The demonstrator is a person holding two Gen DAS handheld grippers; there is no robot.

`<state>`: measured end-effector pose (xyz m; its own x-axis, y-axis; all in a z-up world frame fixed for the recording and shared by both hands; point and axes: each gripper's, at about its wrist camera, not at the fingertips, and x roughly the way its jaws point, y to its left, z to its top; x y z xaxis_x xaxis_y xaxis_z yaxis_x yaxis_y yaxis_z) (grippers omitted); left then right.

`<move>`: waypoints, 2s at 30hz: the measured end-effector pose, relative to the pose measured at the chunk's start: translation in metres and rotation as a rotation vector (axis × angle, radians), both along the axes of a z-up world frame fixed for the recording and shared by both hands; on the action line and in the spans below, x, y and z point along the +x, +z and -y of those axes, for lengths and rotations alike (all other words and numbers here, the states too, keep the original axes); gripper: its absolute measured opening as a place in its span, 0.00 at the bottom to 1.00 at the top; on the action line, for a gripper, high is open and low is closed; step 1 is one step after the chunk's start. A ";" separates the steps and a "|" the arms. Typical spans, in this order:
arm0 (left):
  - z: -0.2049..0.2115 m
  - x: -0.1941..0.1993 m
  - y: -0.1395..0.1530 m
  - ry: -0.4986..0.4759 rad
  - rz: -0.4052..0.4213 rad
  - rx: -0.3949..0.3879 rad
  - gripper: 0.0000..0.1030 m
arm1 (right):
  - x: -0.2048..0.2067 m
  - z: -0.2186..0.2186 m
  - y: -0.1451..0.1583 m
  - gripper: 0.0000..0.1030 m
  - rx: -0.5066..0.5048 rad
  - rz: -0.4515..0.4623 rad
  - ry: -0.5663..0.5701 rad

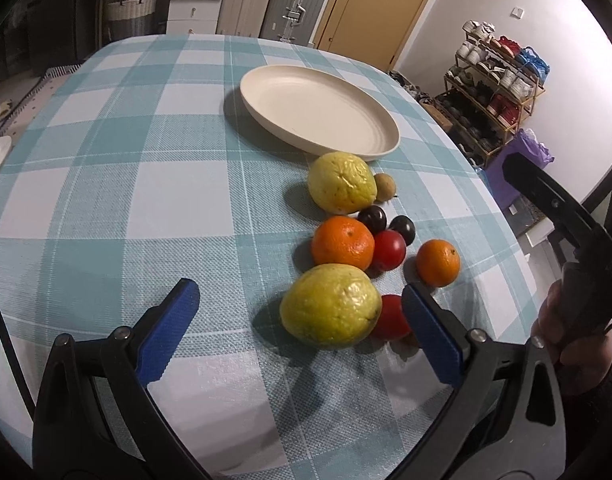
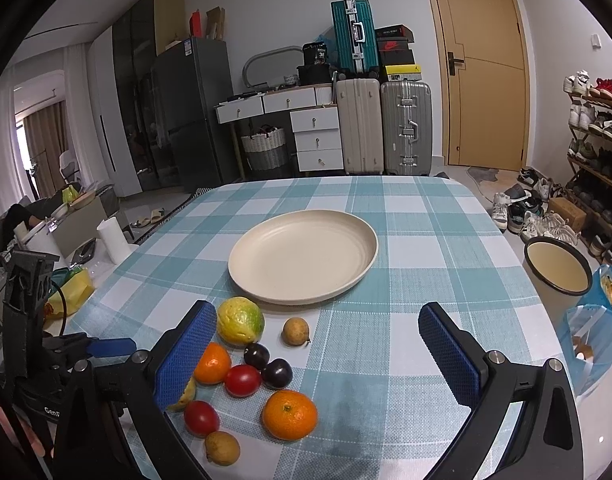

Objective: Organize fruits
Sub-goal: 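Lower the left tool onto the large yellow pomelo and close it, then grasp the green-yellow citrus with the right tool while the left tool lifts the pomelo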

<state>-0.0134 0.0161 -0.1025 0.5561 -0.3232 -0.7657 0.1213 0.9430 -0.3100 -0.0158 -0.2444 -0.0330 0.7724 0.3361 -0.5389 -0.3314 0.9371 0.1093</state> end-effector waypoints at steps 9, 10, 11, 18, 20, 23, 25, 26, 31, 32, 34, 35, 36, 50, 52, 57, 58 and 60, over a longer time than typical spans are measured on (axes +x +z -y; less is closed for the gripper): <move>-0.003 0.008 -0.014 -0.052 -0.075 -0.124 0.60 | 0.001 -0.002 -0.003 1.00 -0.008 -0.007 0.005; -0.002 0.008 -0.015 -0.058 -0.077 -0.137 0.59 | 0.001 -0.003 -0.003 1.00 -0.009 -0.007 0.006; -0.002 0.007 -0.015 -0.063 -0.075 -0.142 0.54 | 0.001 -0.003 -0.003 1.00 -0.010 -0.008 0.006; -0.006 0.009 -0.017 -0.084 -0.079 -0.189 0.50 | 0.004 -0.009 -0.003 1.00 -0.009 -0.024 0.033; -0.010 0.009 -0.018 -0.082 -0.083 -0.206 0.50 | 0.005 -0.013 -0.004 1.00 -0.006 -0.033 0.049; -0.013 0.010 -0.019 -0.083 -0.086 -0.217 0.50 | 0.008 -0.018 -0.004 1.00 -0.004 -0.049 0.072; -0.016 0.010 -0.020 -0.086 -0.085 -0.226 0.50 | 0.011 -0.022 -0.005 1.00 -0.006 -0.066 0.081; -0.017 0.010 -0.020 -0.087 -0.085 -0.229 0.50 | 0.013 -0.025 -0.005 1.00 0.000 -0.077 0.096; -0.029 0.008 -0.022 -0.080 -0.087 -0.256 0.50 | 0.023 -0.035 -0.010 1.00 0.035 -0.133 0.146; -0.032 0.008 -0.021 -0.080 -0.085 -0.261 0.50 | 0.026 -0.038 -0.012 1.00 0.039 -0.143 0.154; -0.037 0.008 -0.019 -0.082 -0.079 -0.268 0.50 | 0.031 -0.045 -0.015 1.00 0.030 -0.160 0.162; -0.039 0.008 -0.017 -0.084 -0.074 -0.270 0.50 | 0.033 -0.048 -0.017 1.00 0.022 -0.167 0.168; -0.041 0.009 -0.016 -0.084 -0.071 -0.270 0.50 | 0.036 -0.053 -0.019 1.00 0.012 -0.174 0.176; -0.065 0.021 -0.011 -0.077 -0.051 -0.300 0.50 | 0.069 -0.097 -0.041 0.82 -0.081 -0.270 0.216; -0.068 0.022 -0.010 -0.075 -0.047 -0.305 0.50 | 0.072 -0.100 -0.044 0.79 -0.098 -0.284 0.216; -0.072 0.021 -0.007 -0.071 -0.037 -0.306 0.50 | 0.077 -0.106 -0.052 0.65 -0.134 -0.304 0.220; -0.073 0.021 -0.007 -0.068 -0.036 -0.306 0.50 | 0.078 -0.107 -0.053 0.58 -0.138 -0.308 0.221; -0.074 0.022 -0.007 -0.064 -0.035 -0.306 0.50 | 0.081 -0.109 -0.058 0.50 -0.144 -0.329 0.227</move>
<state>0.0087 0.0903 -0.1090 0.5020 -0.5751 -0.6459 0.1614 0.7960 -0.5833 0.0647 -0.1352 -0.0906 0.4659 0.3814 -0.7984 -0.5006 0.8577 0.1175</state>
